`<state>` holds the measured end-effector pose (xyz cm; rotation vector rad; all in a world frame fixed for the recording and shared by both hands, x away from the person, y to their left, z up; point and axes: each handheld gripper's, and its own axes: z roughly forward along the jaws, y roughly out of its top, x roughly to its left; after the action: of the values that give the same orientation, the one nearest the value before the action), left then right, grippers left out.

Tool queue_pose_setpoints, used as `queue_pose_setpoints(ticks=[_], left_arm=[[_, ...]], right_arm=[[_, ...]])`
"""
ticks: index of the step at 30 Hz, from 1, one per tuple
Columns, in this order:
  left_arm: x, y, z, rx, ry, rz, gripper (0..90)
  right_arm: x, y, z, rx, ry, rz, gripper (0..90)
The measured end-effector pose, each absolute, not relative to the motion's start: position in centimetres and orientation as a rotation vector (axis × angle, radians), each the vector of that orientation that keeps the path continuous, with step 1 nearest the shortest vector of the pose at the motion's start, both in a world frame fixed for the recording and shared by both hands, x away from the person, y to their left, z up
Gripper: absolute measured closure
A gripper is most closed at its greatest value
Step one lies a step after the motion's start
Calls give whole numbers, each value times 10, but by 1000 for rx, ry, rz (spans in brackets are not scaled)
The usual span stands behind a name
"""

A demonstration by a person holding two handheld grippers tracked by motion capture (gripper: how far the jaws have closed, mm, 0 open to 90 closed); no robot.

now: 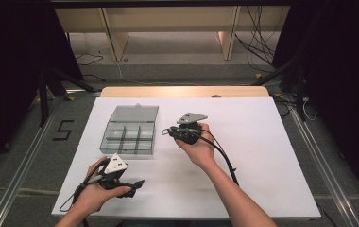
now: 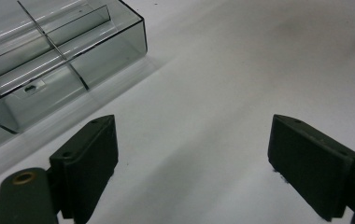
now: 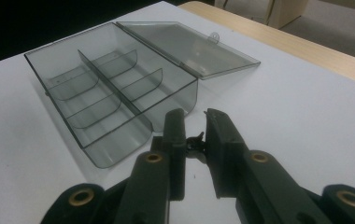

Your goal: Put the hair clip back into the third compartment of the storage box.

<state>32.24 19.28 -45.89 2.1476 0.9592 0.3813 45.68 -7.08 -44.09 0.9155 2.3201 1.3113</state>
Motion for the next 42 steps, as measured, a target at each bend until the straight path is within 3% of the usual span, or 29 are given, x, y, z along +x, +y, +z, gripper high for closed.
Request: queue_pose_setpoints(ticks=[42], left_arm=[[322, 192, -459, 2135, 962, 382, 159]], right_arm=[[468, -38, -438, 907, 2342, 1318, 794]])
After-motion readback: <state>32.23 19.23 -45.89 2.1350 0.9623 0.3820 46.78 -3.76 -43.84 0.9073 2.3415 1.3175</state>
